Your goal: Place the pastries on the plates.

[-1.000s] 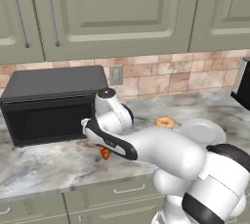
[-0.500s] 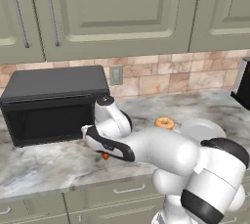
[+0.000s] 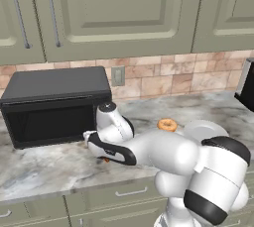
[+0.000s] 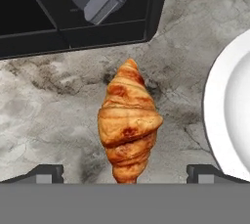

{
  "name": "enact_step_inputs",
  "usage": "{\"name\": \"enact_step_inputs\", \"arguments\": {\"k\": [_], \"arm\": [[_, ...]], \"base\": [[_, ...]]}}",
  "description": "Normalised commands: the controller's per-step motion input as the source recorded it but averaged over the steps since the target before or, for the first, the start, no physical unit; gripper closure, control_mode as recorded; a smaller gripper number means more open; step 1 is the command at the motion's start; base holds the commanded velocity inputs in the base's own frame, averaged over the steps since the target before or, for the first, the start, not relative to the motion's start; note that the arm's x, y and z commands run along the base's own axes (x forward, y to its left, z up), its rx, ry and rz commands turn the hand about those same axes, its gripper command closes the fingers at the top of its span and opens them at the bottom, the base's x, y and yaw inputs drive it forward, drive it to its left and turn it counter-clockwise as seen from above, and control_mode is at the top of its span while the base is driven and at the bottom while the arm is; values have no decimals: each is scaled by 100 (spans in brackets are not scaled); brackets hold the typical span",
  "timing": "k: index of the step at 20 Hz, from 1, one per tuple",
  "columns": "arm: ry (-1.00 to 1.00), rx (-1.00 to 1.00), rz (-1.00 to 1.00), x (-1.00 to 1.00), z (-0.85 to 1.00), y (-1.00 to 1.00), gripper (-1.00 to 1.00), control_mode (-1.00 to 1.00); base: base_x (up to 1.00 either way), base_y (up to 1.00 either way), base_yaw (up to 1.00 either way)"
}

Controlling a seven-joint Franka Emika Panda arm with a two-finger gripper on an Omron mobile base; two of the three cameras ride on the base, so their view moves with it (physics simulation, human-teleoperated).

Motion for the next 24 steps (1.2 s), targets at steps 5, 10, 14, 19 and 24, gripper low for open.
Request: {"name": "enact_step_inputs", "arguments": {"k": [5,10,14,19,24], "arm": [[0,0,0,0,-13,0,-100,-100],[0,0,0,0,-15,0,-100,-100],[0,0,0,0,-13,0,-100,-100],[0,0,0,0,-15,0,-100,-100],[0,0,0,0,-17,0,-100,-100]], "base": [[0,0,0],[0,0,0],[0,0,0],[0,0,0],[0,0,0]]}}
